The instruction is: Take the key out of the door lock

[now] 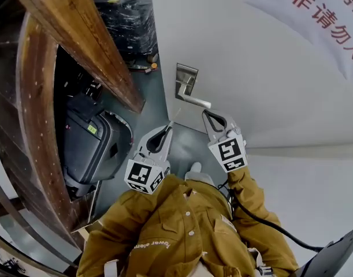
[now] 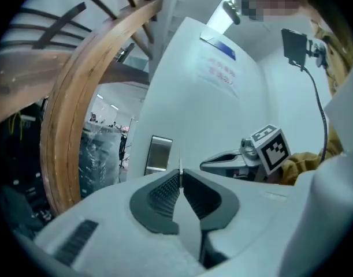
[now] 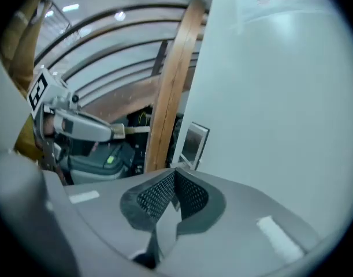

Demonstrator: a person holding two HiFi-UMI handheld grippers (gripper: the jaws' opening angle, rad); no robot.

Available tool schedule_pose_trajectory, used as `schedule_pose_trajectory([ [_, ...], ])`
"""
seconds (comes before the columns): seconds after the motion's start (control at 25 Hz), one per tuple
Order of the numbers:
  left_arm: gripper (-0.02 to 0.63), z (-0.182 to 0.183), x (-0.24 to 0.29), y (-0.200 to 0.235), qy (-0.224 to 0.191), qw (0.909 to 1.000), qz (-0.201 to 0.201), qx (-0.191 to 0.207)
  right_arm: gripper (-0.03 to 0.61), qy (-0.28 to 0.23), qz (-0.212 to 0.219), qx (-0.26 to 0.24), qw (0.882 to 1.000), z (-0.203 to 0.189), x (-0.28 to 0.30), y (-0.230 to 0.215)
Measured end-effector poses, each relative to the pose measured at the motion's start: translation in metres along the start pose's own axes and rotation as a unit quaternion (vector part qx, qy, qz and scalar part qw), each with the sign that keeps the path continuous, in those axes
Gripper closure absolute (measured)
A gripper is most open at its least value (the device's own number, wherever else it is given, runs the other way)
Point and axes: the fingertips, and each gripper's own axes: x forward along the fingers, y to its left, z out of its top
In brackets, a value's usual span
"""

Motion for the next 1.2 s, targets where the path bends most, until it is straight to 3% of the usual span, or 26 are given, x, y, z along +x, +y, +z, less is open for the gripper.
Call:
schedule_pose_trajectory([
  [0.12, 0.594, 0.01, -0.008, -0.025, 0.002, 0.9991, -0.019, 0.037, 0.574, -0.108, -0.009, 0.046, 0.993, 0.02, -0.041, 0.016],
  [0.2, 0.594, 0.007, -0.01, -0.039, 0.011, 0.9981, -0.028, 0.054, 0.574, -0.141, -0.03, 0.075, 0.987, 0.024, -0.062, 0.023],
  [0.36, 0.594, -0.009, -0.005, -0.054, 0.032, 0.9966, -0.041, 0.064, 0.574, -0.125, -0.064, 0.157, 0.977, 0.001, -0.087, 0.03],
  [0.48, 0.594, -0.013, 0.001, -0.059, 0.038, 0.9958, -0.049, 0.067, 0.574, -0.123, -0.076, 0.187, 0.972, -0.014, -0.097, 0.029],
  [0.68, 0.592, -0.015, 0.005, -0.062, 0.046, 0.995, -0.047, 0.075, 0.574, -0.149, -0.102, 0.191, 0.965, -0.01, -0.106, 0.017],
  [1.0, 0.592, -0.017, 0.005, -0.068, 0.048, 0.9937, -0.056, 0.084, 0.574, -0.146, -0.098, 0.19, 0.966, -0.006, -0.11, 0.024],
  [1.2, 0.592, -0.006, 0.005, -0.076, 0.016, 0.9942, -0.061, 0.087, 0.574, -0.126, -0.095, 0.189, 0.969, -0.011, -0.113, 0.028],
])
